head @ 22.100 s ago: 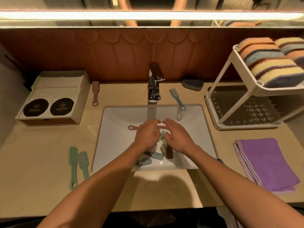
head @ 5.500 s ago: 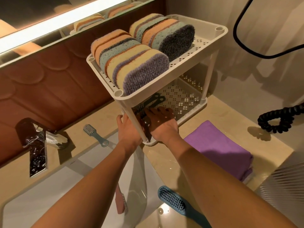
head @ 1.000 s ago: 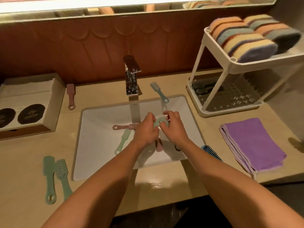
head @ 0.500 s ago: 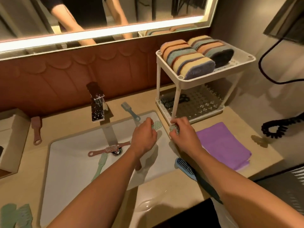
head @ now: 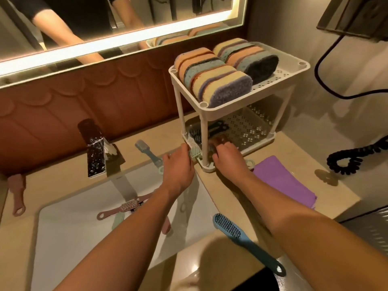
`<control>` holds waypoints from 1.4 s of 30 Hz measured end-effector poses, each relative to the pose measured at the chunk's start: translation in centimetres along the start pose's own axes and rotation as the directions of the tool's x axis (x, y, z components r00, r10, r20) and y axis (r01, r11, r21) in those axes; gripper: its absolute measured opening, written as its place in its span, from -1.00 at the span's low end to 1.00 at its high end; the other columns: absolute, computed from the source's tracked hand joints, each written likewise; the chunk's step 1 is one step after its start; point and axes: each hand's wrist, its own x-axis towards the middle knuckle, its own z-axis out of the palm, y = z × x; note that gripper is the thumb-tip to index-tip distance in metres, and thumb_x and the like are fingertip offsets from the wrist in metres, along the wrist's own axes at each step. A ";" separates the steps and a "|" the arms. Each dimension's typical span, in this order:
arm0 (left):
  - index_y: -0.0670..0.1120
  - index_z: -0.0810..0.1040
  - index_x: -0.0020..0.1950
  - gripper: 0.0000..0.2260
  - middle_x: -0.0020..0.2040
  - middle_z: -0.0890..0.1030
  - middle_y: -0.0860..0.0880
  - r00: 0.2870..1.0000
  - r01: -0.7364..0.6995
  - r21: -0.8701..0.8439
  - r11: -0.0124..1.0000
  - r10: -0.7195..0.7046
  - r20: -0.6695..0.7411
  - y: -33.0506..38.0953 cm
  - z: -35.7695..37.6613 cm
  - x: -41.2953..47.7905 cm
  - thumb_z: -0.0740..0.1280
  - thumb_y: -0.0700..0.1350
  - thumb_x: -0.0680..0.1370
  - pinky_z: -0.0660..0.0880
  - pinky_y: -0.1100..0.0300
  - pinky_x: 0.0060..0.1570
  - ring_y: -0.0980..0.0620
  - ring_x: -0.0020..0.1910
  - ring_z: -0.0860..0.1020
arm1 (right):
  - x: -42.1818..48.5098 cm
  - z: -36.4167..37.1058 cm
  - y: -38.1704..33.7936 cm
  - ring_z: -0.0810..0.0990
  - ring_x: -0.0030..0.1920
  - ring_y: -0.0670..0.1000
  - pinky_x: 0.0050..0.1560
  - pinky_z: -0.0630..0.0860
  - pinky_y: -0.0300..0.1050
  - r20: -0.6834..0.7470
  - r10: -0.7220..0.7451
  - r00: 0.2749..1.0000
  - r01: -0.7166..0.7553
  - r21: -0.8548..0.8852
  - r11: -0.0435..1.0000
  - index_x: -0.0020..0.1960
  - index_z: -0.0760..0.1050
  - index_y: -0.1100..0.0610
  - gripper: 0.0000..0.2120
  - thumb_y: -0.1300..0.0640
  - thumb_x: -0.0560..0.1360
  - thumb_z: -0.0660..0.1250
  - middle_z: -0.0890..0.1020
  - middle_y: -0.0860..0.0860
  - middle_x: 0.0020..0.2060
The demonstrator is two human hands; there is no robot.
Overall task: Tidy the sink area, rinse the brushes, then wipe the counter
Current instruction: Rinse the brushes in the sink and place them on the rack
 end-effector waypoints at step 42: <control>0.10 0.38 0.39 -0.62 0.29 0.41 0.01 0.989 -0.104 -0.204 0.973 0.122 0.083 1.7 0.5 4.3 0.37 -0.08 0.61 0.52 -0.11 0.26 -0.13 0.23 0.46 | 3.1 1.1 0.2 0.61 0.07 0.08 0.09 0.63 0.10 0.096 0.281 0.955 -0.259 0.729 0.633 0.09 0.52 -0.12 -0.91 -0.04 0.58 0.34 0.61 0.01 0.08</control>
